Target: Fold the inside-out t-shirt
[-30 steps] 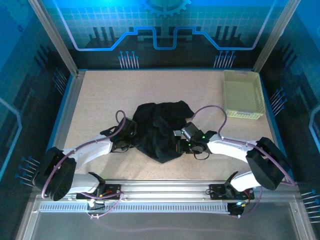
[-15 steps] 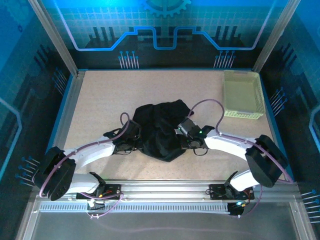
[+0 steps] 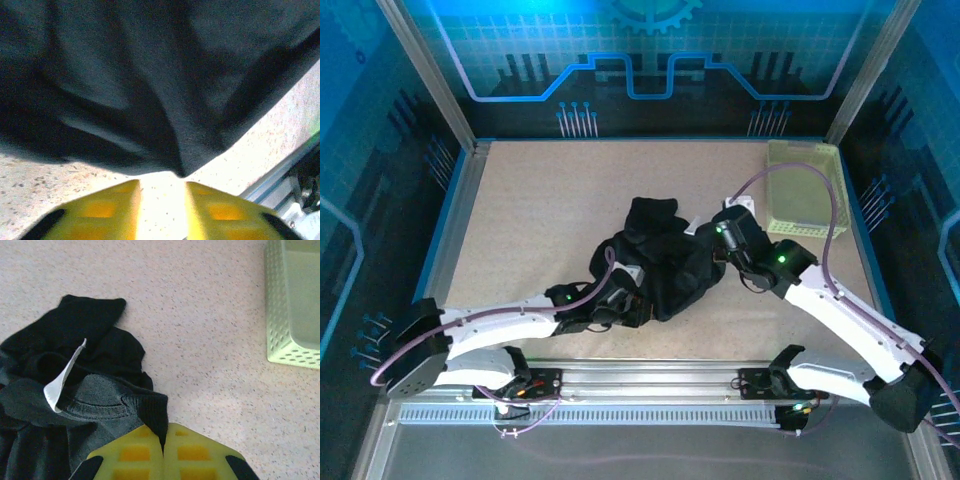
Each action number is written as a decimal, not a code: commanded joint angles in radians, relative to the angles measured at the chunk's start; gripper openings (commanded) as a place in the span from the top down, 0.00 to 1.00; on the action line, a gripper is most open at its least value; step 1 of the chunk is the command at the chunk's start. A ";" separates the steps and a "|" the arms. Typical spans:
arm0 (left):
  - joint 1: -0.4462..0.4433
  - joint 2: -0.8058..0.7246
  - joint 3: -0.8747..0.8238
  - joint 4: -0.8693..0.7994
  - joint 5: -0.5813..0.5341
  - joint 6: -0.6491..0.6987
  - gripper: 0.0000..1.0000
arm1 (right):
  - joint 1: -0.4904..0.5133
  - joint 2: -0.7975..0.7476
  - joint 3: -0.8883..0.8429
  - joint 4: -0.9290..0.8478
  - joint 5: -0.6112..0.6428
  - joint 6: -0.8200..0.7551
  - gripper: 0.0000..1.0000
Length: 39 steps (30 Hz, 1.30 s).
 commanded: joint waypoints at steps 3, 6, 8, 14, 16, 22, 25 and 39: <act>0.160 -0.061 0.108 -0.124 -0.076 0.074 0.44 | -0.020 -0.024 -0.114 -0.049 0.004 0.033 1.00; 0.323 0.010 0.192 -0.128 0.015 0.092 0.35 | -0.019 -0.062 -0.177 -0.020 -0.024 0.041 1.00; 0.380 0.103 0.288 -0.158 0.021 0.116 0.31 | -0.019 -0.081 -0.201 -0.008 -0.041 0.046 1.00; 0.460 0.458 0.613 -0.285 0.035 0.145 0.26 | -0.011 -0.099 -0.264 0.011 -0.095 0.082 1.00; 0.461 0.555 0.699 -0.309 0.029 0.162 0.25 | -0.004 -0.098 -0.284 0.019 -0.103 0.093 1.00; 0.465 0.733 0.852 -0.389 0.000 0.167 0.31 | 0.005 -0.086 -0.282 0.018 -0.095 0.096 1.00; 0.466 0.736 0.838 -0.350 0.042 0.157 0.45 | 0.005 -0.076 -0.265 0.008 -0.074 0.085 1.00; 0.515 0.217 0.863 -0.280 -0.049 0.224 1.00 | -0.184 -0.090 0.252 -0.094 0.016 -0.194 1.00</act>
